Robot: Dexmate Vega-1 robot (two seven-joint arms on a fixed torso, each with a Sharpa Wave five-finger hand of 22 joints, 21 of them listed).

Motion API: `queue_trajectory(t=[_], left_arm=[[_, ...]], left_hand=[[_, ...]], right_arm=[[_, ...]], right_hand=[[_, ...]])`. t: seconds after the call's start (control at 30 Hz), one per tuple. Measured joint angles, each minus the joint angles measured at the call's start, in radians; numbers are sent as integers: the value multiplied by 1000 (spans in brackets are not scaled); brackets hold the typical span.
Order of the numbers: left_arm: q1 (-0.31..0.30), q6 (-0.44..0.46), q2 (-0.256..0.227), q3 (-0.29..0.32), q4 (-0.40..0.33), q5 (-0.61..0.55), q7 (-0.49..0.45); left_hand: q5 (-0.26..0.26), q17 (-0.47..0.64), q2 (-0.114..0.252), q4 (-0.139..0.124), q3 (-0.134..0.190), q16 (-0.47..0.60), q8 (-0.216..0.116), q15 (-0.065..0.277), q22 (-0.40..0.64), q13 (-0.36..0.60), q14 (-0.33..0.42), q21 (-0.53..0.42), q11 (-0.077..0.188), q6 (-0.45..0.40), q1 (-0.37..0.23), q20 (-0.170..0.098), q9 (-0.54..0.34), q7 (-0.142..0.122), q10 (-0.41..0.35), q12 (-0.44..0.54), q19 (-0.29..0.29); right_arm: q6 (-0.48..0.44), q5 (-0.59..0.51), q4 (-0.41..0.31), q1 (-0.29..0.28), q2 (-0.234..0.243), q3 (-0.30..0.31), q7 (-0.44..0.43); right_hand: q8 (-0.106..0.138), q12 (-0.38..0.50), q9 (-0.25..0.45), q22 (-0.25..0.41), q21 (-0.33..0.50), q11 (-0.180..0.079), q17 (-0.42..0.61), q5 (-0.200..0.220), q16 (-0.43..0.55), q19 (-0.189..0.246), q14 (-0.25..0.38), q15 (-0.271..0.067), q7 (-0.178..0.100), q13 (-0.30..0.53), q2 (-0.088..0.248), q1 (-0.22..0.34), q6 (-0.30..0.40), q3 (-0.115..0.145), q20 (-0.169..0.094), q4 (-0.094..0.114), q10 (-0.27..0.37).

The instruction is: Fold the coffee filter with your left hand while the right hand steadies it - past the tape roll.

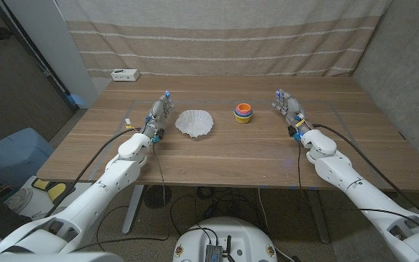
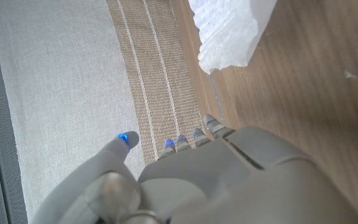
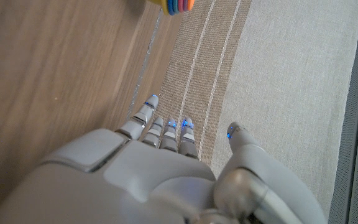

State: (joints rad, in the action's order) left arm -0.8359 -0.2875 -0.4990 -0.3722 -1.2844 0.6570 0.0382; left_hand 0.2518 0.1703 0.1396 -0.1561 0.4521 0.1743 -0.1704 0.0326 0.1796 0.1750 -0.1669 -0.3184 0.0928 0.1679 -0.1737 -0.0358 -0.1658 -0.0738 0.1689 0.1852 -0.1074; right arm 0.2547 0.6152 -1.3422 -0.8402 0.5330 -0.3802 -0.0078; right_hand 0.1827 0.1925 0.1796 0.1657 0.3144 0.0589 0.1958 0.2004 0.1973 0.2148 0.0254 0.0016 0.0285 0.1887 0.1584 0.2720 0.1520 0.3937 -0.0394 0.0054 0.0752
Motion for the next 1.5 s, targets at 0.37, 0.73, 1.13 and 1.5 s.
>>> queue_trajectory(t=[0.37, 0.73, 1.13, 1.5], left_arm=[[1, 5, 4, -1, 4, 8, 2], [-9, 12, 0, 1, -8, 12, -8], [-13, 20, -5, 3, -16, 19, -5], [-14, 27, -8, 3, -20, 21, 2]], left_hand=[[0, 0, 0, 4, -4, 0, -4, 0, 0, 0, 0, 0, -3, 0, 0, 0, 0, 0, 3, 8, 0], [0, 0, 0, 8, -8, 0, -7, 0, 0, 0, 0, 0, -12, 4, 0, 0, 0, 4, 5, 8, 0], [0, 0, -4, 12, -12, 0, -7, 0, 0, 0, 0, 0, -16, 3, 4, 6, 0, 11, 1, 8, 6], [0, 0, -4, 16, -7, 0, -7, 0, 0, 0, 0, 5, -16, 3, 4, 2, 0, 11, 1, 8, 10]], right_arm=[[-57, -73, -68, 10, 34, -29, -49], [-133, -165, -133, 41, 71, -72, -71], [-223, -297, -215, 69, 105, -120, -126], [-302, -452, -296, 90, 147, -167, -168]], right_hand=[[10, 15, 0, 5, -5, 27, -8, -12, 14, 48, 59, 41, 4, 0, 12, 86, 54, 54, 56, -65, 63], [21, 23, 0, 5, -13, 44, -5, -16, 25, 64, 87, 55, 6, 0, 20, 112, 99, 65, 79, -85, 103], [33, 41, 0, 8, -21, 58, 12, -16, 47, 97, 133, 29, 19, 0, 35, 127, 192, 86, 46, -74, 190], [40, 52, 0, 6, -20, 52, 16, -16, 71, 127, 197, 17, 5, 4, 38, 159, 259, 113, 48, -80, 256]])
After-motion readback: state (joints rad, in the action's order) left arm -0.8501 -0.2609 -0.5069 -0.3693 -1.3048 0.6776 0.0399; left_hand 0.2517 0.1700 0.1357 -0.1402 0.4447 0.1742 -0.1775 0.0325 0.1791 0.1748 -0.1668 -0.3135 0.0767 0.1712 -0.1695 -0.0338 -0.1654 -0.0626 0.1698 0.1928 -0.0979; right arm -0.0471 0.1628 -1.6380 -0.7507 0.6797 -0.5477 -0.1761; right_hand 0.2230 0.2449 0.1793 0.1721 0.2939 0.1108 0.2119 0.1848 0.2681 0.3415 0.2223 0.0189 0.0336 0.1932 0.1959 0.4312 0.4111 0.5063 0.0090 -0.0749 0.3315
